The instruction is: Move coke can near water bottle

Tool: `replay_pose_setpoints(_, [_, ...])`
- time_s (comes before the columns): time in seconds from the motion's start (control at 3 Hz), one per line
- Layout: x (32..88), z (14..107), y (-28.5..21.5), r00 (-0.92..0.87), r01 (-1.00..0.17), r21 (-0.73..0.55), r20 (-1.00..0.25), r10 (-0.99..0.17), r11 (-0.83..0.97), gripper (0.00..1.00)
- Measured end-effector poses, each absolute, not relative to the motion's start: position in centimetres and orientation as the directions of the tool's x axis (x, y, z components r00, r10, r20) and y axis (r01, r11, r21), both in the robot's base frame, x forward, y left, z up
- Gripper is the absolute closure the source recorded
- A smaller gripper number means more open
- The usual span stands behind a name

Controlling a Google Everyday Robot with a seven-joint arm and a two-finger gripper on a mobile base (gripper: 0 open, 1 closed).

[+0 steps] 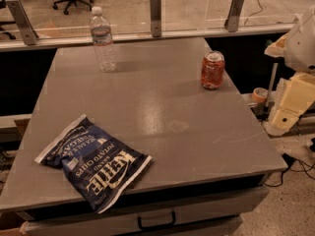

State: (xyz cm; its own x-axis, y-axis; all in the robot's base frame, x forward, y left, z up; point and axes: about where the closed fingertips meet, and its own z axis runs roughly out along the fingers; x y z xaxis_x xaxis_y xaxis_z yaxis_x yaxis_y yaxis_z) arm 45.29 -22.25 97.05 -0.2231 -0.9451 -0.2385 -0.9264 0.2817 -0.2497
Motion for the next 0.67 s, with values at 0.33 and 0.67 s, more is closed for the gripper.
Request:
replay_pose_setpoints(0.33, [49.2, 95.4, -23.4, -0.211, -0.921, -0.248, -0.327, -0.921, 0.299, 0.00])
replay_pose_setpoints(0.67, [54.8, 93.2, -24.4, -0.199, -0.914, -0.229, -0.465, -0.863, 0.335, 0.00])
